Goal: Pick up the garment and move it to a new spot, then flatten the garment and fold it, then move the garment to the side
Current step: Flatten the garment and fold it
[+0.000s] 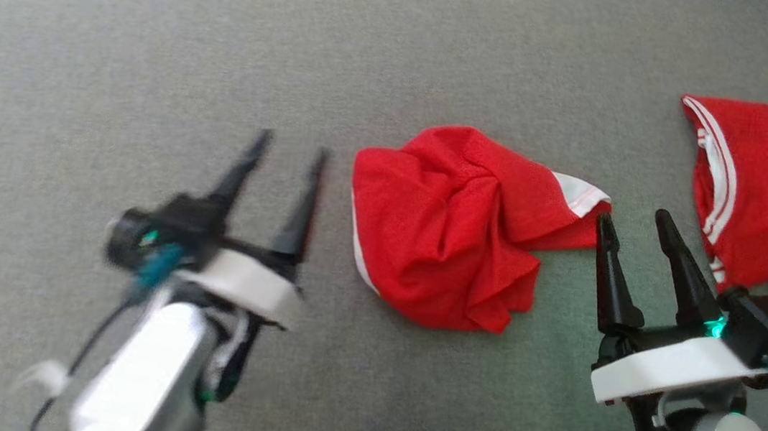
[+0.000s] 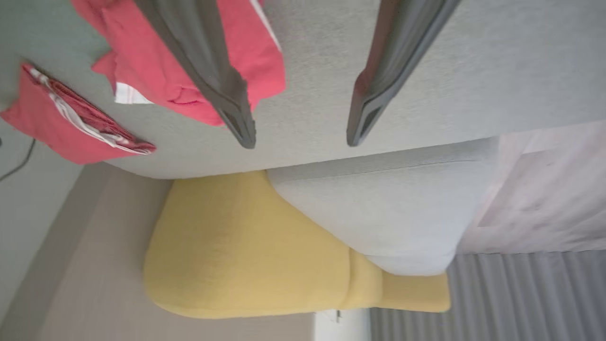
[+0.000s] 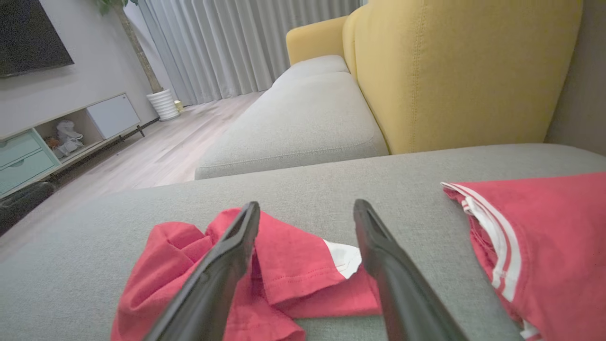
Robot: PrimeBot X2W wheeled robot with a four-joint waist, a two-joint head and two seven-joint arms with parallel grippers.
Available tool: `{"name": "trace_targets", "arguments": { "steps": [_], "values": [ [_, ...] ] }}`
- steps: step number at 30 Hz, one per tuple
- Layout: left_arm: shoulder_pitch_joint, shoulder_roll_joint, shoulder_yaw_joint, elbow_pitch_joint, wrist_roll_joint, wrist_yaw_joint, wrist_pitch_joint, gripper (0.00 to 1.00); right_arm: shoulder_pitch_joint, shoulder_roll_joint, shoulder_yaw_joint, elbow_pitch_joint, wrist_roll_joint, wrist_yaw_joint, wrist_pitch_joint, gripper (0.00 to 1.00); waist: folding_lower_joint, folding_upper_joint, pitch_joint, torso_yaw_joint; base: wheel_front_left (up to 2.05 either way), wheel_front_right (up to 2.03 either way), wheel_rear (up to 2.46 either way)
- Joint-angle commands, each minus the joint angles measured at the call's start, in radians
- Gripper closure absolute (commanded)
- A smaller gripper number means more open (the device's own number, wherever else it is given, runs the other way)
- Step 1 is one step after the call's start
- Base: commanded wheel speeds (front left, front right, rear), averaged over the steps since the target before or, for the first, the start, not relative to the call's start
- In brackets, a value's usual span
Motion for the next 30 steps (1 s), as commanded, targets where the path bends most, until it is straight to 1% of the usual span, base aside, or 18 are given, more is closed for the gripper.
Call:
{"name": "trace_targets", "arguments": {
  "steps": [1, 5, 7, 10, 14, 20, 30],
  "values": [
    [0.003, 0.027, 0.072, -0.062, -0.019, 0.02, -0.009, 0.0, -0.012, -0.003, 0.024, -0.041, -0.011, 0.007, 0.004, 0.0, 0.0, 0.0, -0.013, 0.016, 0.0, 0.0, 0.0],
    [0.084, 0.059, 0.159, -0.114, -0.047, 0.061, -0.009, 0.0, 0.0, -0.003, 0.025, -0.046, -0.037, 0.007, 0.014, 0.0, 0.0, 0.0, -0.032, 0.036, 0.0, 0.0, 0.0],
    [0.122, 0.077, 0.19, -0.13, -0.055, 0.069, -0.009, 0.0, 0.01, -0.003, 0.025, -0.048, -0.047, 0.007, 0.02, 0.0, 0.0, 0.0, -0.042, 0.043, 0.0, 0.0, 0.0],
    [0.176, 0.1, 0.218, -0.147, -0.062, 0.069, -0.009, 0.0, 0.026, -0.007, 0.028, -0.052, -0.057, 0.007, 0.029, 0.0, 0.0, 0.0, -0.061, 0.049, 0.0, 0.0, 0.0],
    [0.239, 0.117, 0.231, -0.169, -0.064, 0.064, -0.009, 0.0, 0.051, -0.013, 0.032, -0.06, -0.066, 0.007, 0.042, 0.0, 0.0, 0.0, -0.084, 0.05, 0.0, 0.0, 0.0],
    [0.302, 0.124, 0.227, -0.19, -0.067, 0.07, -0.008, 0.0, 0.088, -0.015, 0.039, -0.074, -0.074, 0.007, 0.055, 0.0, 0.0, 0.0, -0.111, 0.043, 0.0, 0.0, 0.0],
    [0.325, 0.13, 0.219, -0.205, -0.068, 0.078, -0.002, 0.0, 0.103, -0.015, 0.041, -0.094, -0.081, 0.007, 0.067, 0.0, 0.0, 0.0, -0.118, 0.04, 0.0, 0.0, 0.0]
  ]
}}
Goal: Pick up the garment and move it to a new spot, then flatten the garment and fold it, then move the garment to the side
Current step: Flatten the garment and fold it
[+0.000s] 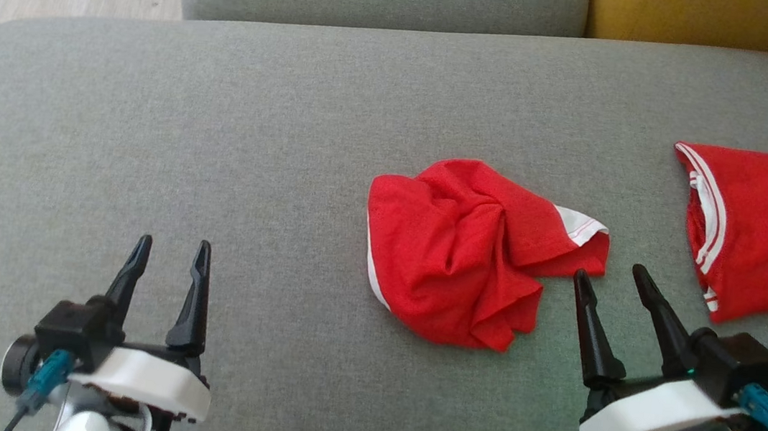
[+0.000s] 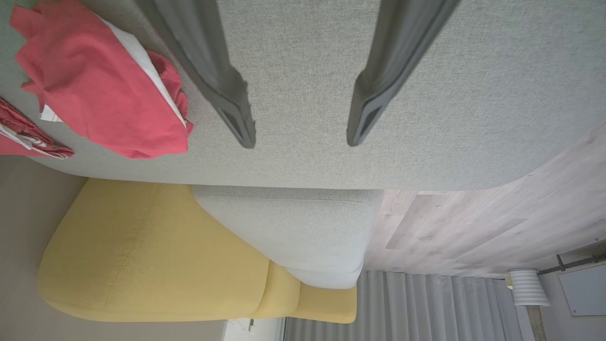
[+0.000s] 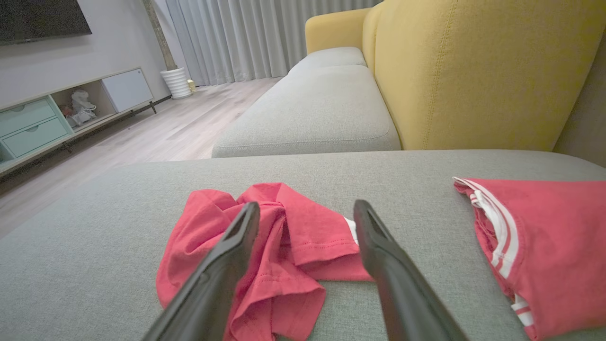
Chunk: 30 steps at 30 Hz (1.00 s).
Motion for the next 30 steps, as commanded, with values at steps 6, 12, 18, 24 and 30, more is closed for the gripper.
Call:
{"name": "trace_targets", "arguments": {
  "steps": [6, 12, 18, 24, 30],
  "values": [
    [-0.036, 0.023, 0.034, -0.04, -0.002, 0.013, 0.0, 0.0, -0.021, -0.012, 0.017, -0.048, -0.007, 0.007, 0.005, 0.0, 0.0001, 0.0, 0.005, 0.003, 0.0, 0.0, 0.0],
    [-0.05, 0.022, 0.029, -0.043, -0.001, 0.012, 0.0, 0.0, -0.027, -0.014, 0.04, -0.032, -0.011, 0.007, 0.025, 0.0, 0.0001, 0.0, 0.02, 0.011, 0.0, 0.0, 0.0],
    [-0.084, 0.015, 0.02, -0.037, 0.001, 0.0, -0.002, 0.0, -0.026, -0.018, 0.131, 0.078, -0.008, 0.007, 0.061, 0.0, 0.0001, 0.0, 0.054, 0.036, 0.0, 0.0, 0.0],
    [-0.115, -0.001, 0.016, -0.023, 0.002, -0.013, -0.004, 0.0, -0.084, -0.01, 0.164, 0.223, 0.012, 0.007, 0.023, 0.0, 0.0001, 0.0, 0.09, 0.064, 0.0, 0.0, 0.0],
    [-0.138, -0.02, 0.02, -0.006, 0.011, -0.025, -0.006, 0.0, -0.174, -0.003, 0.171, 0.344, 0.023, 0.007, -0.03, 0.13, 0.0001, 0.0, 0.113, 0.079, 0.0, 0.0, 0.0]
  ]
}}
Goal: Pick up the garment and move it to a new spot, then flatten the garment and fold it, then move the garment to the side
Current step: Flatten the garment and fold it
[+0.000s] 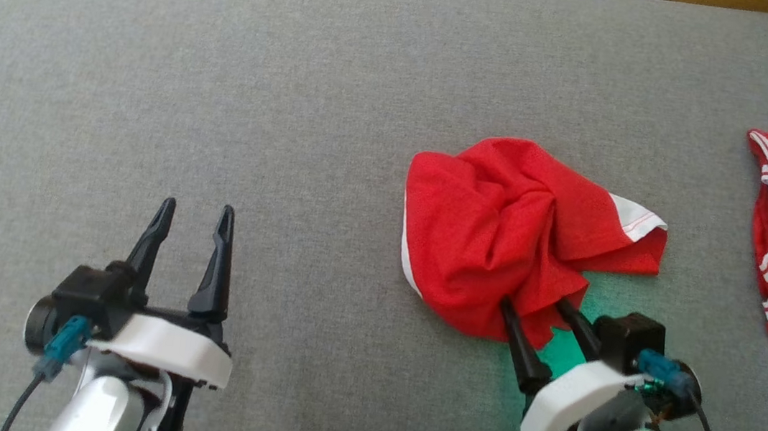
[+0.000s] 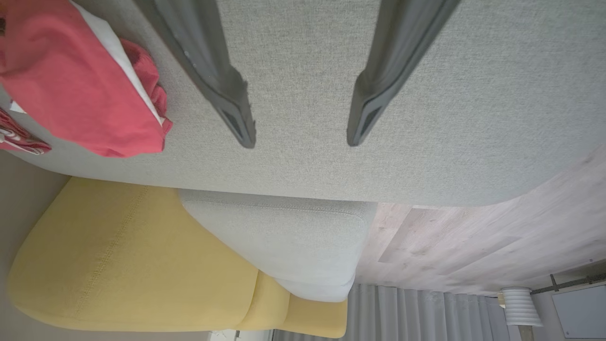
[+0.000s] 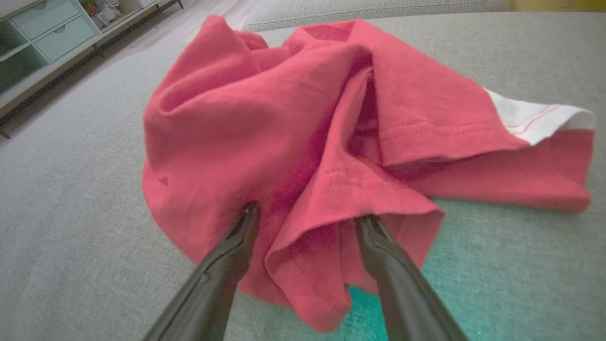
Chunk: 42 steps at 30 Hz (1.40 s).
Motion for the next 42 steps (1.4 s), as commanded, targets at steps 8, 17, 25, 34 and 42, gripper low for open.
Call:
{"name": "trace_targets", "arguments": {
  "steps": [8, 17, 25, 34, 42],
  "values": [
    [-0.045, -0.008, 0.063, -0.033, 0.027, -0.013, -0.006, 0.0, -0.016, 0.0, 0.01, -0.069, -0.007, 0.007, -0.035, 1.0, 0.0, 0.0, -0.002, -0.004, 0.0, 0.0, 0.0],
    [-0.035, -0.018, 0.086, -0.039, 0.041, -0.028, -0.006, 0.0, -0.006, -0.042, 0.033, -0.313, -0.006, 0.007, 0.038, 1.0, 0.0, 0.0, -0.007, -0.042, 0.0, 0.0, 0.0],
    [-0.045, -0.037, 0.09, -0.031, 0.057, -0.046, -0.006, 0.0, -0.115, -0.057, 0.016, -0.474, 0.063, 0.007, 0.106, 1.0, 0.0, 0.0, -0.008, -0.036, 0.0, 0.0, 0.0],
    [-0.086, -0.073, 0.078, -0.018, 0.074, -0.076, -0.006, 0.0, -0.284, -0.053, -0.073, -0.334, 0.111, 0.007, 0.111, 1.0, 0.0, 0.0, 0.045, 0.037, 0.0, 0.0, 0.0],
    [-0.135, -0.111, 0.08, -0.003, 0.09, -0.11, -0.006, 0.0, -0.424, -0.057, -0.201, -0.019, 0.137, 0.007, 0.094, 1.0, 0.0, 0.0, 0.123, 0.098, 0.0, 0.0, 0.0]
  ]
}}
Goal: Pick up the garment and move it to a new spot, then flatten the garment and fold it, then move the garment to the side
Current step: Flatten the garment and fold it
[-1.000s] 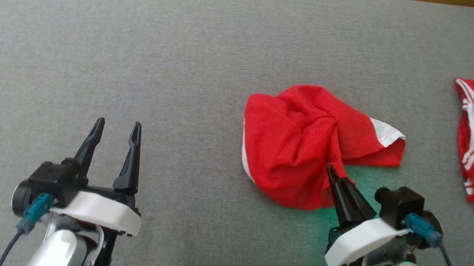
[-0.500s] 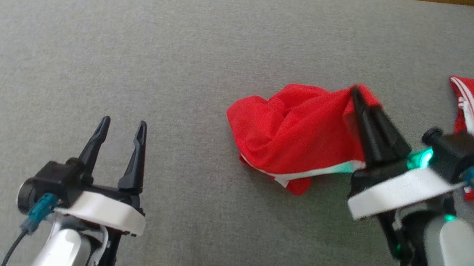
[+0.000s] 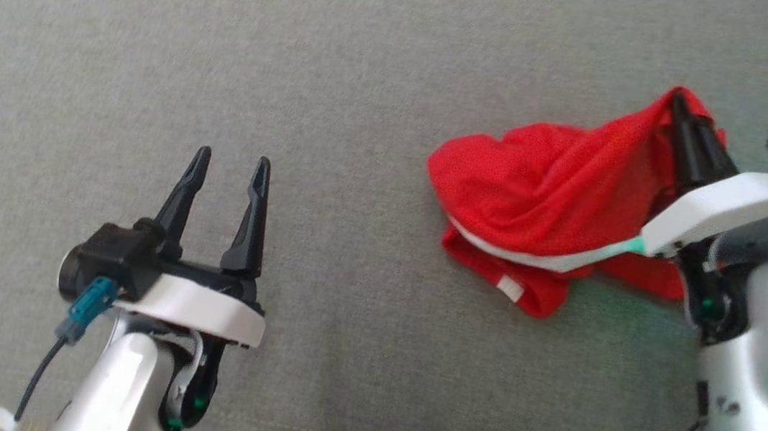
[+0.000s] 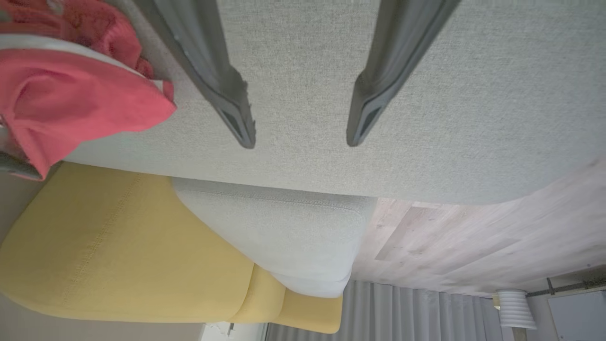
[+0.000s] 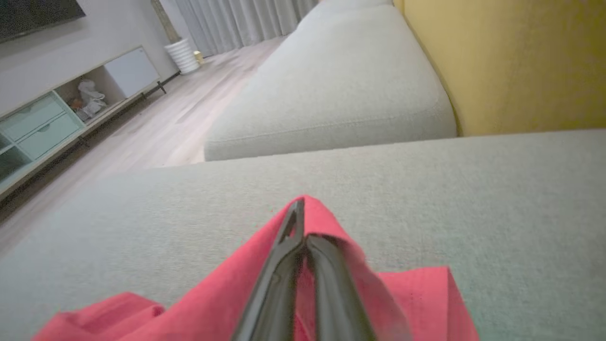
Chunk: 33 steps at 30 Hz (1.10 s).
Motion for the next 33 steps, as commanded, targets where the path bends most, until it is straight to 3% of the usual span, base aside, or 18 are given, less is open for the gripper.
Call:
{"name": "trace_targets", "arguments": {
  "steps": [1, 8, 9, 10, 11, 20, 26, 33],
  "values": [
    [-0.041, 0.0, 0.033, -0.027, 0.011, -0.009, -0.005, 0.0, -0.049, -0.003, -0.005, 0.007, 0.008, 0.007, -0.01, 1.0, -0.0001, 0.0, 0.026, 0.023, 0.0, 0.0, 0.0],
    [-0.055, -0.016, 0.051, -0.012, 0.031, -0.031, -0.005, 0.0, -0.124, -0.031, -0.091, 0.231, 0.006, 0.007, -0.075, 1.0, -0.0001, 0.0, 0.042, 0.027, 0.0, 0.0, 0.0],
    [-0.054, -0.017, 0.056, -0.01, 0.034, -0.033, -0.005, 0.0, -0.127, -0.032, -0.092, 0.253, 0.007, 0.007, -0.086, 0.62, -0.0001, 0.0, 0.039, 0.023, 0.0, 0.0, 0.0],
    [-0.052, -0.017, 0.06, -0.007, 0.037, -0.034, -0.005, 0.0, -0.127, -0.033, -0.092, 0.273, 0.011, 0.007, -0.094, 0.11, -0.0001, 0.0, 0.034, 0.018, 0.0, 0.0, 0.0],
    [-0.05, -0.017, 0.064, -0.004, 0.04, -0.036, -0.005, 0.0, -0.126, -0.032, -0.089, 0.288, 0.019, 0.007, -0.105, 0.0, -0.0001, 0.0, 0.027, 0.012, 0.0, 0.0, 0.0],
    [-0.005, -0.01, 0.089, 0.011, 0.059, -0.041, -0.005, 0.0, -0.022, -0.068, 0.003, 0.272, 0.075, 0.007, -0.146, 0.0, -0.0001, 0.0, -0.05, -0.04, 0.0, 0.0, 0.0],
    [0.042, 0.007, 0.112, 0.009, 0.06, -0.032, -0.005, 0.0, 0.11, -0.103, 0.036, 0.098, 0.078, 0.007, -0.178, 0.0, -0.0001, 0.0, -0.103, -0.078, 0.0, 0.0, 0.0],
    [0.089, 0.025, 0.132, -0.002, 0.055, -0.016, -0.004, 0.0, 0.236, -0.088, 0.044, -0.166, -0.036, 0.007, -0.185, 0.0, -0.0001, 0.0, -0.152, -0.112, 0.0, 0.0, 0.0]
  ]
}}
